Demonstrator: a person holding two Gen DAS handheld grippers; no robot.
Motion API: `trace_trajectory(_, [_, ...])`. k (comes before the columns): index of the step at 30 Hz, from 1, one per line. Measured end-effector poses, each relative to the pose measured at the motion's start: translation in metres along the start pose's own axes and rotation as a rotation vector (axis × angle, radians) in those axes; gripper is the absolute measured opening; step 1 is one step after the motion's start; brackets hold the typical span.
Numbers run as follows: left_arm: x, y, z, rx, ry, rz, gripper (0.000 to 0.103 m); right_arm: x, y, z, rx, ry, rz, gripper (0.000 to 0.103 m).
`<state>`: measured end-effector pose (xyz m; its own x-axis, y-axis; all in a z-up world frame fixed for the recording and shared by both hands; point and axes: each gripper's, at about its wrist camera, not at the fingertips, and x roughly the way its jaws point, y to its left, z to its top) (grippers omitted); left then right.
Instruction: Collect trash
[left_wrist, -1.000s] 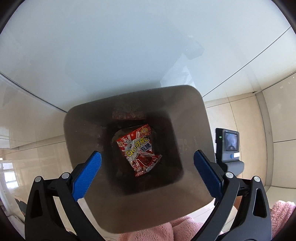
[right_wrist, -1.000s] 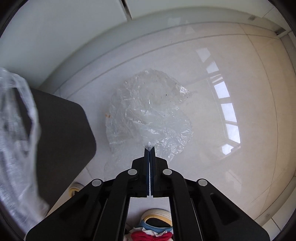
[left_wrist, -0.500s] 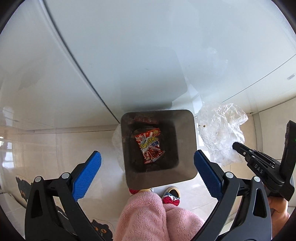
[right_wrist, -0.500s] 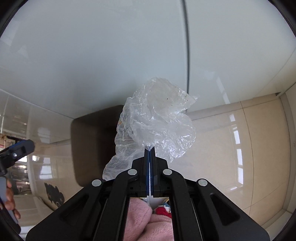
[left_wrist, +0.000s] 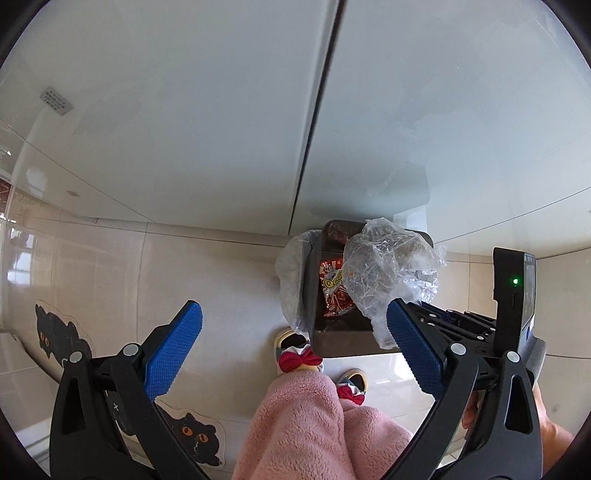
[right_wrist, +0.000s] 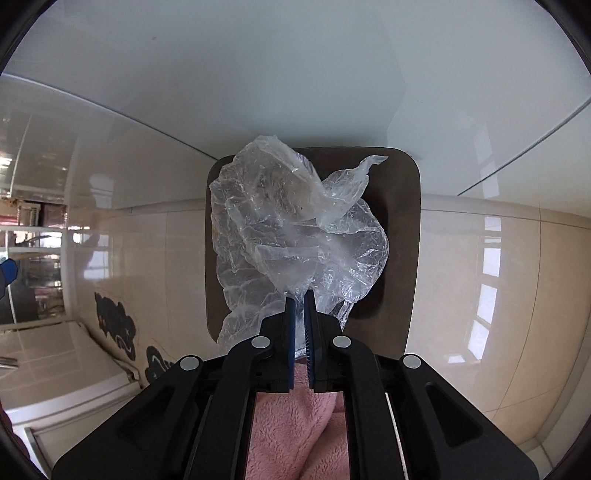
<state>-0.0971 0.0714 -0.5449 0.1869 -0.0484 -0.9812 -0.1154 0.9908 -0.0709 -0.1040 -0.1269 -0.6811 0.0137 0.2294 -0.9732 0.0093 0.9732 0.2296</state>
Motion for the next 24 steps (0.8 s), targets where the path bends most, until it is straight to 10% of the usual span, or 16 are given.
trace_trajectory(1, [0.0, 0.002, 0.001, -0.009, 0.001, -0.002, 0.095, -0.001, 0.002, 0.0, -0.004, 0.0, -0.002, 0.062])
trace_trajectory(2, [-0.003, 0.004, 0.001, -0.016, 0.003, -0.003, 0.095, -0.009, 0.009, -0.001, -0.001, -0.014, 0.001, 0.077])
trace_trajectory(10, [-0.052, 0.007, 0.011, -0.042, -0.007, -0.023, 0.095, -0.099, 0.023, 0.009, -0.006, -0.077, -0.031, 0.099])
trace_trajectory(24, [-0.227, -0.011, 0.051, 0.013, -0.179, -0.088, 0.095, -0.356, 0.085, -0.006, -0.08, -0.373, -0.05, 0.1])
